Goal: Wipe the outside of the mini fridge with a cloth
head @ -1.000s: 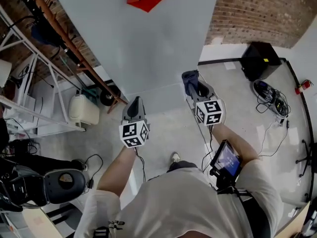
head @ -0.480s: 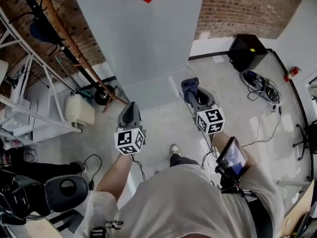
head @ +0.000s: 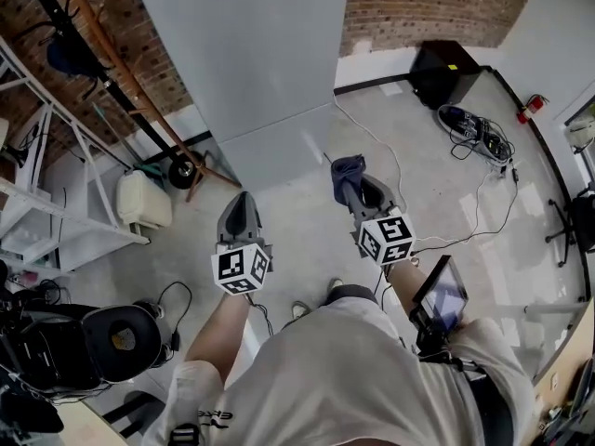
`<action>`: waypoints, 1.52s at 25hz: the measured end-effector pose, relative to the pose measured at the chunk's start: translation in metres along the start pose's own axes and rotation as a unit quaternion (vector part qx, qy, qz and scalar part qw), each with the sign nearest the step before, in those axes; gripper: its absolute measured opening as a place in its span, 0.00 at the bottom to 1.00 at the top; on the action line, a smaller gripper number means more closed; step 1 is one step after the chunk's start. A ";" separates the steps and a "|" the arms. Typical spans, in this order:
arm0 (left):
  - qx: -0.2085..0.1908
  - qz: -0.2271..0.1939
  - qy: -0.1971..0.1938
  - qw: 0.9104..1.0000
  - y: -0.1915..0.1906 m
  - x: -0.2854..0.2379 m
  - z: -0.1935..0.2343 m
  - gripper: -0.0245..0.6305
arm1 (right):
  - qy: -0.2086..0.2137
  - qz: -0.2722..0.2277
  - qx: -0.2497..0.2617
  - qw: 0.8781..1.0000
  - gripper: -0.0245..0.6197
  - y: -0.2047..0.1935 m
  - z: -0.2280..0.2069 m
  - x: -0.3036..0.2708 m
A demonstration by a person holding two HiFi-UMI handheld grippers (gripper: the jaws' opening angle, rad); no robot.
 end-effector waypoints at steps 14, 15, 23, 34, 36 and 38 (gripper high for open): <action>-0.007 -0.013 0.008 1.000 0.008 0.015 -0.021 0.04 | 0.020 0.007 0.000 1.000 0.17 -0.001 0.006 0.035; -0.007 -0.011 0.006 1.000 0.006 0.014 -0.024 0.04 | 0.019 0.007 0.000 1.000 0.17 0.000 0.005 0.037; 0.000 0.001 -0.010 1.000 -0.003 0.014 -0.039 0.04 | 0.012 0.008 0.003 1.000 0.17 0.003 0.001 0.051; 0.014 0.017 -0.028 0.999 -0.015 0.024 -0.046 0.04 | 0.003 0.013 0.002 1.000 0.17 0.002 0.014 0.058; 0.017 0.018 -0.029 0.999 -0.016 0.024 -0.047 0.04 | 0.003 0.013 0.000 1.000 0.17 0.002 0.016 0.059; 0.021 0.017 -0.028 0.999 -0.015 0.025 -0.048 0.04 | 0.005 0.013 0.000 1.000 0.17 0.003 0.020 0.059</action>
Point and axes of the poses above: the fingertips, and each gripper's own axes: x backward along the fingers, z to its left, y out of its top, the point moved 4 cm from there along x, backward along the fingers, and after that the axes turned 2 degrees about -y, right-handed, at the moved point
